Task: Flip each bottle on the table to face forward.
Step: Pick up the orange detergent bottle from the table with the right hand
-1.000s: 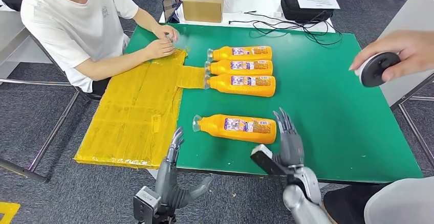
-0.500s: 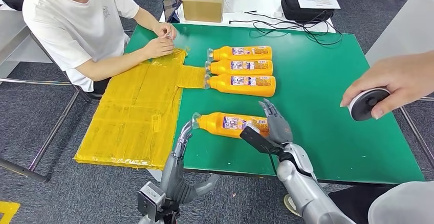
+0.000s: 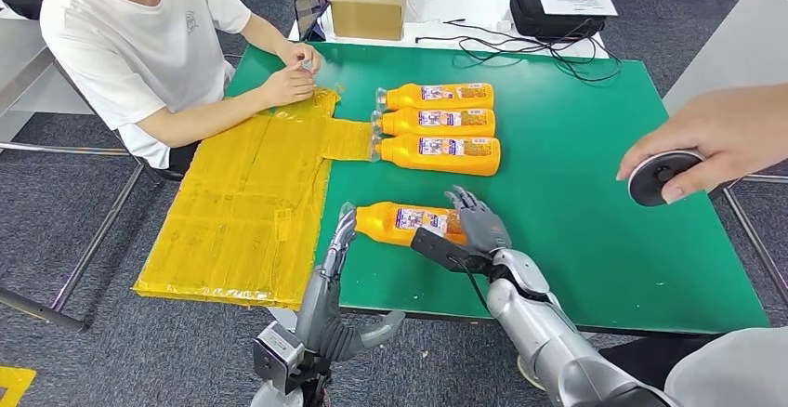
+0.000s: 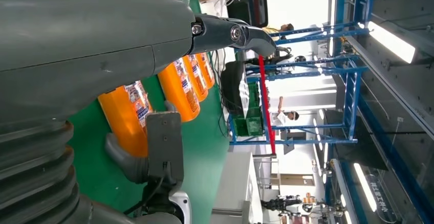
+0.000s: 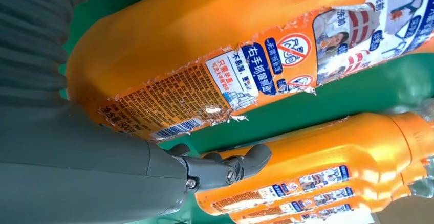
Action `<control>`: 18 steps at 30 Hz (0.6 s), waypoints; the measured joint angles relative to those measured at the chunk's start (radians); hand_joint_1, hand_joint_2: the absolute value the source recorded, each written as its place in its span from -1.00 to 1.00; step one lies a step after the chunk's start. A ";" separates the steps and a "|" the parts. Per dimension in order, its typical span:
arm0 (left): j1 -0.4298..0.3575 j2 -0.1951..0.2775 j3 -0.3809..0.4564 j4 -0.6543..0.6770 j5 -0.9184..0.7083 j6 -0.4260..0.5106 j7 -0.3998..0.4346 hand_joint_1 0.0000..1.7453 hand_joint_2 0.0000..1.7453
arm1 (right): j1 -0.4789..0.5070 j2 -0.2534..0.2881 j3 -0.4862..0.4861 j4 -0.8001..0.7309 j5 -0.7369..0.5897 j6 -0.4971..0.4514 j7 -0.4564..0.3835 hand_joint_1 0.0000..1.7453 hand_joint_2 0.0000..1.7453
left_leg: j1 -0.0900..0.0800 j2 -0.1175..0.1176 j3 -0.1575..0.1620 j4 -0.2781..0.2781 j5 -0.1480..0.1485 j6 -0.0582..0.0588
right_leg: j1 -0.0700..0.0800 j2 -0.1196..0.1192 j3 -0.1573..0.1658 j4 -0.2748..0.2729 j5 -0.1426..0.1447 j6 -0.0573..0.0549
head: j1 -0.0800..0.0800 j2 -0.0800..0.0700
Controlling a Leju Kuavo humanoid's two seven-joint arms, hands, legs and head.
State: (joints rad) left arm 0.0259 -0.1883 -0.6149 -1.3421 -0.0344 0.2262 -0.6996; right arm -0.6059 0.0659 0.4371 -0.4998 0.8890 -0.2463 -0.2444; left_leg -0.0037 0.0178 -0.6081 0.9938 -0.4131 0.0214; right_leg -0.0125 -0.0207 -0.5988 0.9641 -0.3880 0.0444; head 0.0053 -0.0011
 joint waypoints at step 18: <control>0.000 -0.003 0.006 0.000 0.020 -0.051 0.008 -1.00 1.00 | -0.079 0.001 0.046 0.066 -0.001 0.164 0.180 1.00 1.00 | 0.000 0.001 0.002 0.000 0.000 0.000 | 0.000 0.000 0.001 0.000 0.000 0.000 | 0.000 0.000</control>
State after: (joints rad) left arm 0.0261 -0.1916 -0.6093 -1.3420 -0.0144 0.1757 -0.6913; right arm -0.6851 0.0665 0.4833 -0.4336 0.8876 -0.0819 -0.0642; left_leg -0.0037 0.0184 -0.6059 0.9938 -0.4131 0.0213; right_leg -0.0125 -0.0205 -0.5973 0.9640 -0.3879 0.0443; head 0.0053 -0.0011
